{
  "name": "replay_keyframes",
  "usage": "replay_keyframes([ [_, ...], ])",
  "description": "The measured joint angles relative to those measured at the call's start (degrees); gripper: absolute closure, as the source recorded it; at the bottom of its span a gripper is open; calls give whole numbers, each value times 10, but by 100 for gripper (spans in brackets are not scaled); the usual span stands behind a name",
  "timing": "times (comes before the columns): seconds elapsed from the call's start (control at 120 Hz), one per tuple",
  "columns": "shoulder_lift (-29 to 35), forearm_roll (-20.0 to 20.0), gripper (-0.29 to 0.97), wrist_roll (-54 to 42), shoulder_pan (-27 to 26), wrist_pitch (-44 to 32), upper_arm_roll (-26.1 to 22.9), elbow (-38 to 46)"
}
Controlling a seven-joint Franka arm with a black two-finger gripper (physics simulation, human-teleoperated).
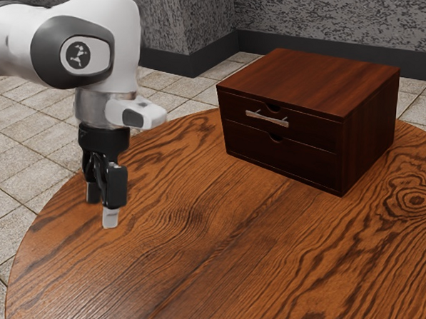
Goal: Pull the drawer handle with one arm to open the drawer
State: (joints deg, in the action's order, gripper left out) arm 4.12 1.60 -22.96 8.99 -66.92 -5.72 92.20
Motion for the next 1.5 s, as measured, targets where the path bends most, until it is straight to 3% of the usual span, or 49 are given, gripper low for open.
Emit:
replay_keyframes([
  [0.075,2,3,0,-45,-11,-77,19,5],
  [0.142,-15,17,0,-79,-119,-125,113,-23],
  [0.217,-21,26,0,-118,-165,-163,147,-41],
  [0.267,-56,29,0,-157,-119,-182,102,-94],
  [0.342,-111,35,0,-218,0,-204,-25,-163],
  [0.433,-221,61,0,-291,38,-228,-76,-291],
  [0.592,-321,80,12,-403,34,-278,-99,-385],
  [0.958,-437,83,41,-575,32,-397,-142,-472],
  [1.5,-496,80,47,-710,58,-517,-175,-495],
])
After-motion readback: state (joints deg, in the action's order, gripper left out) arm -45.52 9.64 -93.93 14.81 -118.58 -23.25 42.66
